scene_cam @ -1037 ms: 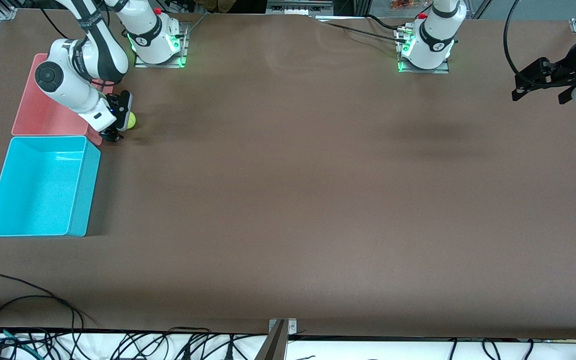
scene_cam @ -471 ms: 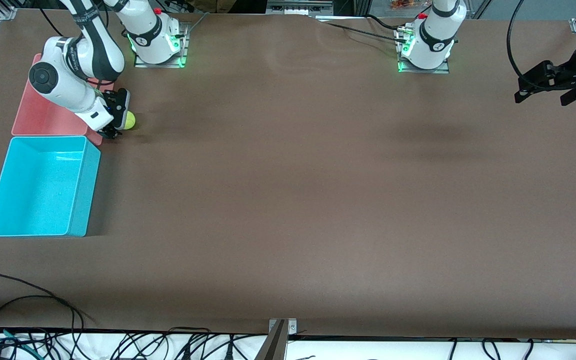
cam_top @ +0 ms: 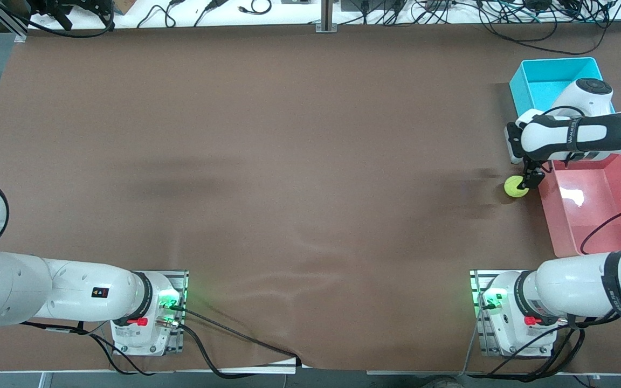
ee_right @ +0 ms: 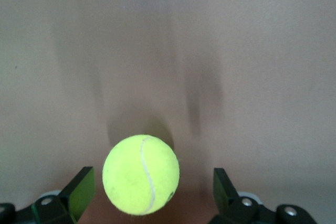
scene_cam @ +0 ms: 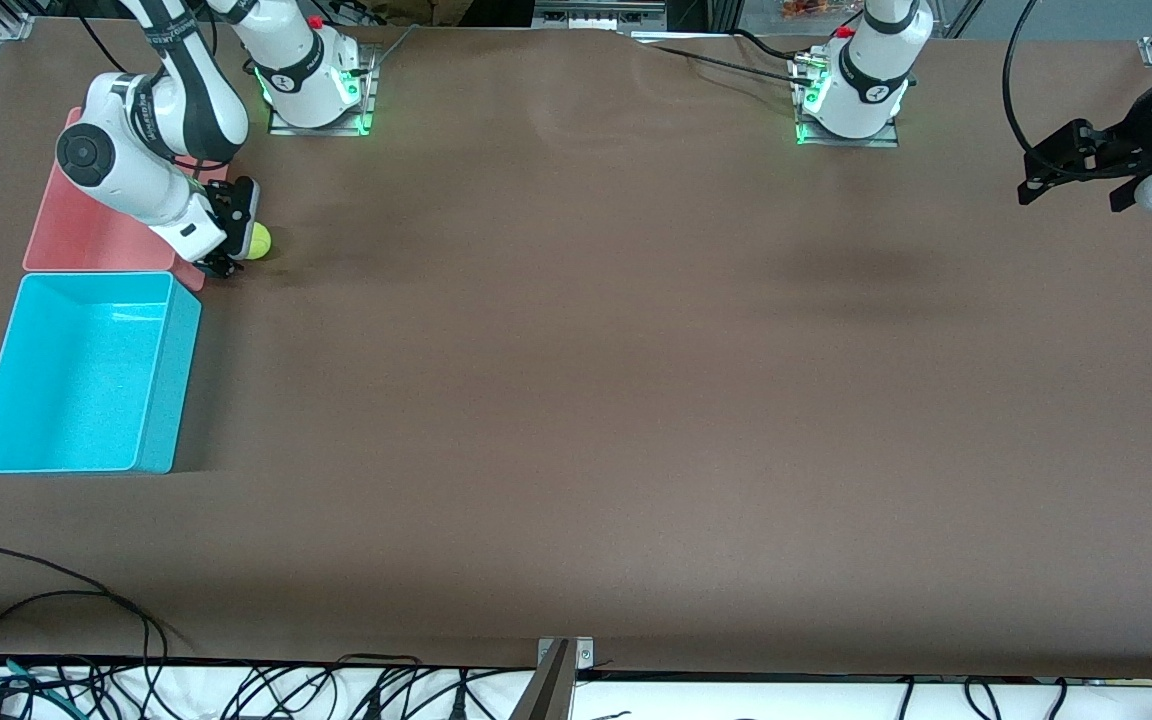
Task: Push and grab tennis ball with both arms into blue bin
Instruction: 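Close the right gripper around the tennis ball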
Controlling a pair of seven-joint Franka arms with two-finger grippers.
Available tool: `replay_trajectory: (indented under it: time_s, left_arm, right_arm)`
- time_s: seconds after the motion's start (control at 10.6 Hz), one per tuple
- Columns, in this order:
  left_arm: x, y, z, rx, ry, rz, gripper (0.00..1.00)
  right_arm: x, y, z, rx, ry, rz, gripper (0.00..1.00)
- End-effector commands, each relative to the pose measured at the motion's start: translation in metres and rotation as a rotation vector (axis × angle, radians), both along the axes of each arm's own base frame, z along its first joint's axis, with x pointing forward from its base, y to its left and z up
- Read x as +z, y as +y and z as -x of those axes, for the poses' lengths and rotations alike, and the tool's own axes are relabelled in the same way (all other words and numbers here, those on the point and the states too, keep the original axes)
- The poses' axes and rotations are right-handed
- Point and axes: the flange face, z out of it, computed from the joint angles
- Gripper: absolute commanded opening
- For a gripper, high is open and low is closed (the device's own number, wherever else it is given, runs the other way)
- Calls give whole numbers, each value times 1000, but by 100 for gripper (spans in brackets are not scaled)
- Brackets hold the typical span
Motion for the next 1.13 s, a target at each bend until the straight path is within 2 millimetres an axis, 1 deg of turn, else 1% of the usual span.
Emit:
replay_trajectory:
  time_s: [0.0, 0.19, 0.28, 0.57, 0.66, 0.85, 1.04]
  left_arm:
    - [4, 1, -2, 0, -4, 11, 100]
    - [4, 0, -2, -2, -4, 14, 100]
    - [4, -1, -2, -3, -4, 16, 100]
    - [4, 1, -2, 0, -4, 16, 100]
    - [4, 0, -2, -2, -4, 16, 100]
    - [4, 0, -2, -2, -4, 16, 100]
    - [4, 2, -2, 3, -4, 16, 100]
  right_arm:
    - [-21, 1, 12, -9, -10, -9, 100]
    - [-32, 1, 19, -4, 5, -11, 100]
    - [-34, 1, 22, -1, 5, -12, 100]
    - [-37, 1, 23, 1, 2, -13, 99]
    - [-39, -1, 22, -1, -10, -11, 98]
    - [-44, -6, 23, -7, -8, -11, 89]
    - [-45, -7, 23, -9, -7, -11, 76]
